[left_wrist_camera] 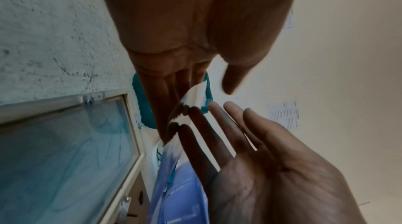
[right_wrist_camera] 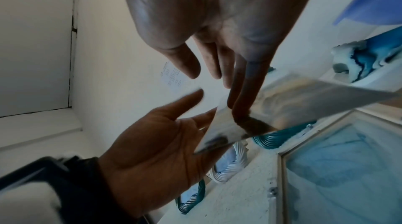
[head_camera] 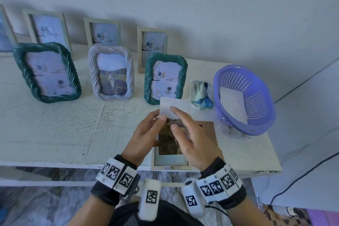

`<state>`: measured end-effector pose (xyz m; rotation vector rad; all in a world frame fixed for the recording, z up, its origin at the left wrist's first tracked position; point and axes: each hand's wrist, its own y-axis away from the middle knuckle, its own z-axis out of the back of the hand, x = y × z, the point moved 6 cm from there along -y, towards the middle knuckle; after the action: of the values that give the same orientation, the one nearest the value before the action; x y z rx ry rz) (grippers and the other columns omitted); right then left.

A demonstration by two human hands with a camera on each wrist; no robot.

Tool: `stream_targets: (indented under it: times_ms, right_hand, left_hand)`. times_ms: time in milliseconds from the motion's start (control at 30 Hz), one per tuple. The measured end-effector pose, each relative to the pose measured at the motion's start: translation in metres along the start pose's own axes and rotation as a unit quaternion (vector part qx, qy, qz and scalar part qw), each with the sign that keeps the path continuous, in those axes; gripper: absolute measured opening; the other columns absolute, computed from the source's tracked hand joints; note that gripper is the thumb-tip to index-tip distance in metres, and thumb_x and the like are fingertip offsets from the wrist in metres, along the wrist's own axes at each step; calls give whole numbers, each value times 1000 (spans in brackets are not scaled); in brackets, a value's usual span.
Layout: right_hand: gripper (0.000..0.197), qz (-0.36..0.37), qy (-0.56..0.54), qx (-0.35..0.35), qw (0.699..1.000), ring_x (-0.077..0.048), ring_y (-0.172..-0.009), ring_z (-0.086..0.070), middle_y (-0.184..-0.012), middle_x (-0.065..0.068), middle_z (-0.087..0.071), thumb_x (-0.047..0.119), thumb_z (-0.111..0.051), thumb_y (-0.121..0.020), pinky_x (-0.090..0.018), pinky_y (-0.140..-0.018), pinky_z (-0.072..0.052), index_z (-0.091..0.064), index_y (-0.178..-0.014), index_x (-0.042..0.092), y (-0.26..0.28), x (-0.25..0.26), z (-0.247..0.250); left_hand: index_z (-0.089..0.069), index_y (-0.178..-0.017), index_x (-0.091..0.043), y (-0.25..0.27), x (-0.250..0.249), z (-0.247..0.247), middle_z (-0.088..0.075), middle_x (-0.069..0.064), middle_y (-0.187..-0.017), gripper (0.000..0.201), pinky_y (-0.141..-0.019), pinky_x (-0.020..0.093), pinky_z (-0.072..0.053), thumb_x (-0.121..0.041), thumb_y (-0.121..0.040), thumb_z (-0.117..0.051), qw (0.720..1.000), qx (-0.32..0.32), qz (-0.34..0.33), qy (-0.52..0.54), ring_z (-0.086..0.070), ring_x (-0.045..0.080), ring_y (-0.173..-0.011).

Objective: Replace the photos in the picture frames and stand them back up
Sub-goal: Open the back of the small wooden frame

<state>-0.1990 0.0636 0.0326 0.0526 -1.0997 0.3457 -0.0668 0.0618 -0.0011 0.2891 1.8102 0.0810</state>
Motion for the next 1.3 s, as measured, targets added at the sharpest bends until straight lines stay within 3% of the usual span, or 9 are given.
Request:
stream_targets:
  times_ms: [133, 300, 467, 567, 700, 900, 1100, 1200, 1300]
  right_hand:
    - [40, -24, -28, -10, 999, 2, -116, -55, -137, 9, -52, 18, -50, -99, -14, -89, -48, -45, -139, 18, 4, -6, 5]
    - [49, -94, 91, -92, 987, -3, -111, -56, -124, 10, -57, 46, -53, -91, -26, -90, -49, -48, -134, 24, 9, -44, 28]
    - [11, -236, -130, -52, 962, -17, -70, -66, -81, -7, -72, 10, -58, -95, -29, -50, -52, -66, -101, 10, 25, -63, 32]
    - [10, -254, -118, -70, 957, -22, -63, -64, -75, -10, -71, 8, -56, -96, -33, -52, -51, -65, -98, 8, 46, -76, 53]
    - [13, -296, -120, -123, 939, -24, -41, -41, -55, -22, -54, 7, -50, -99, -28, -42, -36, -62, -99, 2, 85, -108, 93]
    - [12, -355, -122, -173, 911, -22, -41, -39, -55, -22, -50, 3, -51, -97, -26, -44, -31, -63, -98, 1, 138, -146, 131]
    - [14, -403, -89, -208, 887, -23, -41, -45, -49, -17, -52, -2, -55, -92, -31, -47, -37, -61, -82, -9, 152, -161, 152]
    - [16, -410, -69, -217, 883, -23, -41, -49, -52, -21, -56, -1, -57, -92, -27, -43, -40, -61, -82, -12, 147, -163, 164]
    - [16, -409, -44, -218, 885, -23, -39, -51, -54, -23, -59, 1, -57, -92, -25, -40, -40, -62, -86, -13, 132, -166, 178]
  left_hand:
    - [-55, -127, -13, -6, 9, 9, -74, 11, -101, 30, -74, 43, -60, -4, -99, -49, 998, -57, -20, -22, -71, 26, -91]
    - [-55, -123, -11, -5, 15, 15, -75, 7, -95, 26, -66, 39, -59, -3, -98, -50, 995, -100, -6, 22, -71, 16, -82]
    - [-54, -124, -15, -5, 15, 6, -74, 9, -101, 28, -67, 41, -60, -5, -97, -53, 996, -84, 3, 12, -71, 18, -86]
    - [-54, -126, -22, -14, 11, 0, -69, 3, -109, 33, -75, 39, -60, -13, -95, -60, 987, -84, -31, -134, -68, 11, -95]
    - [-58, -126, -22, -40, -8, -35, -61, -7, -119, 36, -90, 21, -47, -24, -91, -65, 919, -31, -146, -364, -58, 6, -106]
    - [-53, -134, -21, -85, -13, -122, -46, 3, -135, 46, -97, 37, -44, -28, -90, -62, 812, 126, -233, -520, -45, 22, -122]
    - [-49, -135, -25, -120, 2, -164, -29, 6, -151, 46, -104, 44, -35, -41, -93, -58, 651, 187, -235, -698, -29, 27, -137]
    - [-56, -125, -24, -128, 1, -165, -38, 4, -143, 35, -100, 40, -36, -43, -95, -53, 637, 184, -248, -706, -38, 26, -129]
    - [-58, -123, -24, -132, -6, -165, -41, 3, -140, 34, -96, 40, -41, -45, -96, -53, 655, 188, -261, -683, -44, 25, -123]
